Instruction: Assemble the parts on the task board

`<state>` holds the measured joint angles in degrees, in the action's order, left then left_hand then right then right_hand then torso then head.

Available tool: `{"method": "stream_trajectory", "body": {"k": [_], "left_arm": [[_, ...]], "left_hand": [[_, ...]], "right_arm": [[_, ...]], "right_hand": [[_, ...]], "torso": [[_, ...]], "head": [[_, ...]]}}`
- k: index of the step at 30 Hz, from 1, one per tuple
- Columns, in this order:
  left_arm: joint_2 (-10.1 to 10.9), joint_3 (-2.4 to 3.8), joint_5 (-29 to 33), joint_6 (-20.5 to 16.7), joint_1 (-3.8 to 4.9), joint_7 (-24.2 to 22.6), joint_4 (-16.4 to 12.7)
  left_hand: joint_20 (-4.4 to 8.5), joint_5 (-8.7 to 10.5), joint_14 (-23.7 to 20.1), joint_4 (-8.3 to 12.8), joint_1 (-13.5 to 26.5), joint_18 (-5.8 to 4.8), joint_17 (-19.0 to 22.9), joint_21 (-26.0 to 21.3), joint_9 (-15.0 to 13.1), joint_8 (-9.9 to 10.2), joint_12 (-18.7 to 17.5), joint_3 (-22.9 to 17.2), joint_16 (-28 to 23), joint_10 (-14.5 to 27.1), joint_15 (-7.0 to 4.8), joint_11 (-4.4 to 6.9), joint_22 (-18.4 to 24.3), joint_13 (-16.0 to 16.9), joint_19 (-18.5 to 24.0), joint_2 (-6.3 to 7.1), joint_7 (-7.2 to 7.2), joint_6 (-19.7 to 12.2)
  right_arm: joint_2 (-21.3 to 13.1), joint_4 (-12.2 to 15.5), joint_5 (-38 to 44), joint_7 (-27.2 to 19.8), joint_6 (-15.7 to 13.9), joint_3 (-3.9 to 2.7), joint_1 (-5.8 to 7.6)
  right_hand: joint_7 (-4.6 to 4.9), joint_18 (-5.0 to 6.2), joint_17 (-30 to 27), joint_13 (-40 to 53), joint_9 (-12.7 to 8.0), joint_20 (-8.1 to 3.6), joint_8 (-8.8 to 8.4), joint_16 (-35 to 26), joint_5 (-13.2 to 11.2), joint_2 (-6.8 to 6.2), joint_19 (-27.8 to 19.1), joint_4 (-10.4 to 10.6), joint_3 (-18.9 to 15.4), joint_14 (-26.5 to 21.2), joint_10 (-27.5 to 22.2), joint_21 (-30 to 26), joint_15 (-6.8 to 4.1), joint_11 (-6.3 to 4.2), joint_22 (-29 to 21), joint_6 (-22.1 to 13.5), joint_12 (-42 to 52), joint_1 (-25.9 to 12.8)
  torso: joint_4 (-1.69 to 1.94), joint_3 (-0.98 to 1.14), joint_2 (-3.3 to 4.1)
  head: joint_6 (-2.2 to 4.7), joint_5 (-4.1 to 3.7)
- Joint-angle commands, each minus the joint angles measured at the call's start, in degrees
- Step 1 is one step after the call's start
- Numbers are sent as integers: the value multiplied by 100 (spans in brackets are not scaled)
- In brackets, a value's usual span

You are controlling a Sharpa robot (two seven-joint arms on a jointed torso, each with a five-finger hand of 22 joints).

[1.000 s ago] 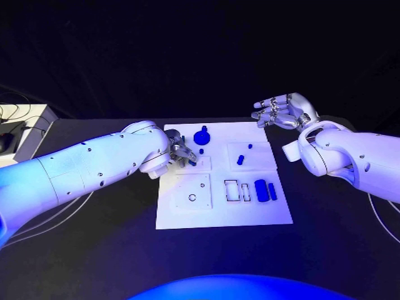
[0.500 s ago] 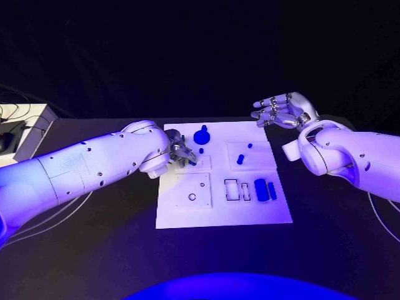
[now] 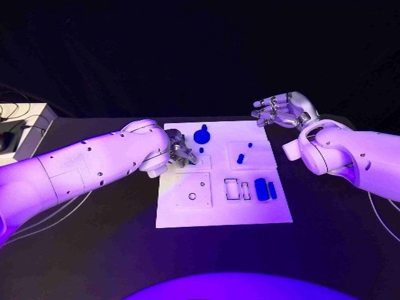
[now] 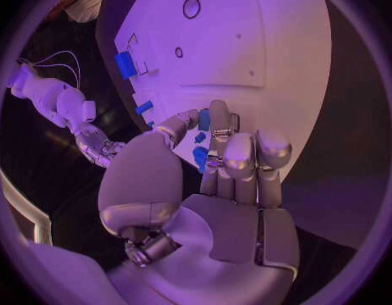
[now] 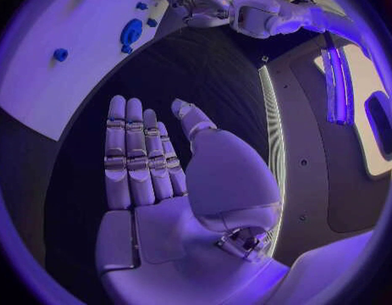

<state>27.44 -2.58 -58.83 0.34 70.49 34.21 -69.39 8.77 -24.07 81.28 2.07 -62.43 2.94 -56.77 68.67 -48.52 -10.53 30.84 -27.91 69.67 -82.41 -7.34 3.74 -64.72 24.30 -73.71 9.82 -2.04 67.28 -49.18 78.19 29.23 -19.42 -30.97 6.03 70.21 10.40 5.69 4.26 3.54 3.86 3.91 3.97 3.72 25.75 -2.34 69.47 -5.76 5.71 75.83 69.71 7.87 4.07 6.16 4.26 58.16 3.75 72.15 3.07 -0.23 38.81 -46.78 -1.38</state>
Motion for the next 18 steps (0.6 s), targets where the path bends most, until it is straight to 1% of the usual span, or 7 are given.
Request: {"method": "stream_trajectory", "body": {"k": [1, 7, 8, 10, 15, 18], "left_arm": [[-23, -13, -58, 149, -20, 17, 14], [-58, -11, -58, 83, -20, 13, 59], [-66, -10, -57, 73, -20, 13, 69], [-86, -9, -55, 63, -19, 12, 97], [-122, -6, -35, 91, -18, 10, 142], [-140, -5, -8, 145, -17, 17, 162]], "left_hand": [[-1, -22, -11, 113, -180, -44, -6, -34, -886, -203, 39, -81, 27, -361, -27, 187, -9, -9, -42, -191, 459, 490], [3, -23, -12, 104, -175, -44, -4, -41, -896, -222, 44, -77, 29, -362, -30, 188, -13, -23, -44, -253, 459, 481], [4, -15, -11, 112, -148, -45, -7, -43, -913, -241, 50, -88, 33, -360, -31, 192, -21, -30, -49, -286, 461, 467], [4, -6, -13, 133, -125, -45, -5, -49, -924, -254, 57, -114, 31, -358, -30, 190, -24, -35, -47, -310, 460, 457], [0, 17, -11, 192, -16, -47, -5, -53, -947, -291, 69, -176, 34, -355, -27, 185, -47, -49, -53, -396, 462, 445], [-1, 19, -12, 217, 13, -48, -6, -54, -954, -302, 73, -183, 37, -353, -26, 185, -56, -56, -56, -421, 463, 442]], "right_arm": [[5, 4, -4, -64, 77, -2, -2], [11, -2, -4, -65, 77, -2, -2], [11, -3, -4, -65, 77, -2, -2], [11, -5, -4, -64, 78, -2, -2], [14, -7, -4, -63, 82, -2, -2], [15, -11, -4, -60, 87, -2, -3]], "right_hand": [[-2, 30, -6, -8, 1, 6, -19, -10, 23, -22, -49, 32, 2, -32, -40, 25, -6, 14, -10, -41, -15, -44], [-2, 29, -5, -8, 2, 7, -18, -10, 28, -23, -47, 53, -7, -32, -42, 22, -5, 15, -10, -40, -15, -54], [-2, 29, -5, -8, 2, 7, -18, -10, 28, -23, -47, 53, -7, -32, -42, 22, -5, 15, -10, -40, -15, -54], [-2, 29, -5, -8, 2, 7, -18, -10, 28, -23, -47, 53, -7, -32, -42, 22, -5, 15, -10, -40, -15, -54], [-2, 30, -6, -8, 1, 7, -18, -10, 34, -24, -48, 53, -6, -36, -43, 20, -5, 14, -10, -43, -14, -44], [-2, 30, -6, -8, 1, 7, -18, -10, 34, -24, -48, 53, -6, -36, -43, 20, -5, 14, -10, -43, -14, -44]], "torso": [[-4, 1, 2], [-8, 4, 2], [-10, 2, 4], [-6, 2, 5], [-10, 3, 5], [-5, 2, 5]], "head": [[0, 5], [1, 7], [1, 11], [2, 2], [-3, 3], [-5, -1]]}}
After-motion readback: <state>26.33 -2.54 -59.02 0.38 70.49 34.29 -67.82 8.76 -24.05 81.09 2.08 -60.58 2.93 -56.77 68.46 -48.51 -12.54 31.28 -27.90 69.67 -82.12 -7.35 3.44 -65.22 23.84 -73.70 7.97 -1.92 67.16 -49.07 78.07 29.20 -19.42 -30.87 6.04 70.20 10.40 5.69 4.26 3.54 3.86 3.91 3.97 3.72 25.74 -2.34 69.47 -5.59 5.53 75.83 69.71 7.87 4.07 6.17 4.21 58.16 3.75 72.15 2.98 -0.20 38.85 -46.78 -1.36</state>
